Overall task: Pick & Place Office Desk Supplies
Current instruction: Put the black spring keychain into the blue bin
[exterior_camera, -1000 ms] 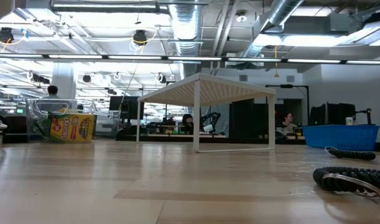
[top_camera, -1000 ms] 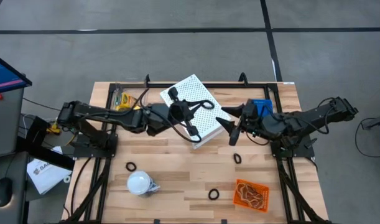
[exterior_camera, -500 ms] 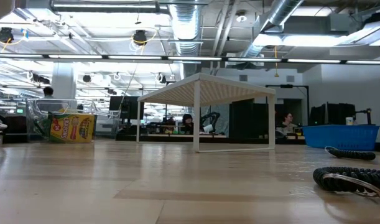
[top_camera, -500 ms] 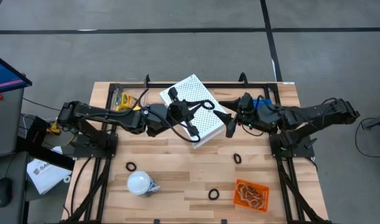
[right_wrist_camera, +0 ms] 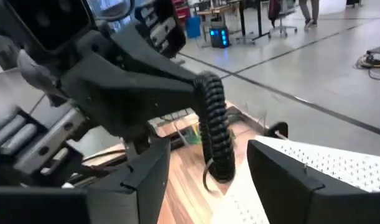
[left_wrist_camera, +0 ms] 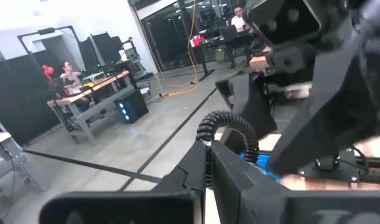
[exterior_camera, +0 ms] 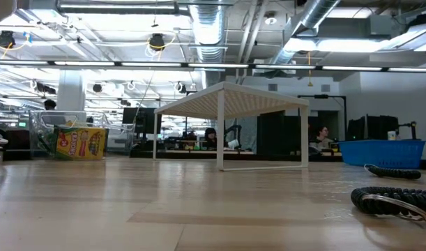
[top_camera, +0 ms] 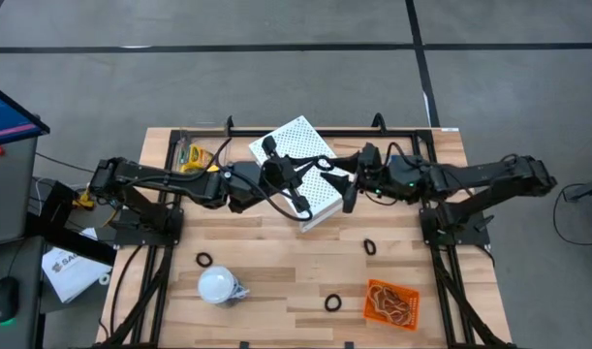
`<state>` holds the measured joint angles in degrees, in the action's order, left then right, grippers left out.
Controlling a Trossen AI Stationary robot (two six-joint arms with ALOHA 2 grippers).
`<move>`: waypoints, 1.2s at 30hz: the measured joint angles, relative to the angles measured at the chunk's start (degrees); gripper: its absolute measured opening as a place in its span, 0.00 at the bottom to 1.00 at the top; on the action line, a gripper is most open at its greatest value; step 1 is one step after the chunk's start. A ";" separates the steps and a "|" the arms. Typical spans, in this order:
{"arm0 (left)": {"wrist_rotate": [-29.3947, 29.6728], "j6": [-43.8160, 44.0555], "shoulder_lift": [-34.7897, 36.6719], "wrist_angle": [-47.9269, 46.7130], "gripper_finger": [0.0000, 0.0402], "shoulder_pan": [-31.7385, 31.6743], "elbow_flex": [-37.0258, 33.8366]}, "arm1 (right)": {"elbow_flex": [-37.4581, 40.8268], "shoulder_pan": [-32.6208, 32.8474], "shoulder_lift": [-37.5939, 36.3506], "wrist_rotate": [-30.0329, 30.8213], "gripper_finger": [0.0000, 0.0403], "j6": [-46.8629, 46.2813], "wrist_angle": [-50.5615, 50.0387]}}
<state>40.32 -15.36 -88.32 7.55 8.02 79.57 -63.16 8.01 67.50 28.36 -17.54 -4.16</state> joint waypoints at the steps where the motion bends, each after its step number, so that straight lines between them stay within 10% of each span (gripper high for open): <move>1: 0.00 0.67 0.01 -0.03 0.01 0.00 0.00 | -0.02 -0.08 0.66 0.02 0.50 -0.08 1.20; 14: 0.07 1.27 0.03 -0.15 0.02 0.36 0.00 | -0.15 -0.02 1.03 0.02 0.05 -0.46 2.94; 25: 0.15 1.29 0.16 -4.46 0.05 0.34 -0.02 | -0.13 0.22 -0.68 3.25 0.02 -3.06 -0.46; 36: 0.20 7.29 4.13 -6.70 0.16 0.19 -2.21 | -0.11 -0.27 -12.72 22.59 0.02 -9.64 -21.99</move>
<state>40.52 -8.07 -84.19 0.85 8.21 77.36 -63.27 7.73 54.78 50.95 -27.18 -26.15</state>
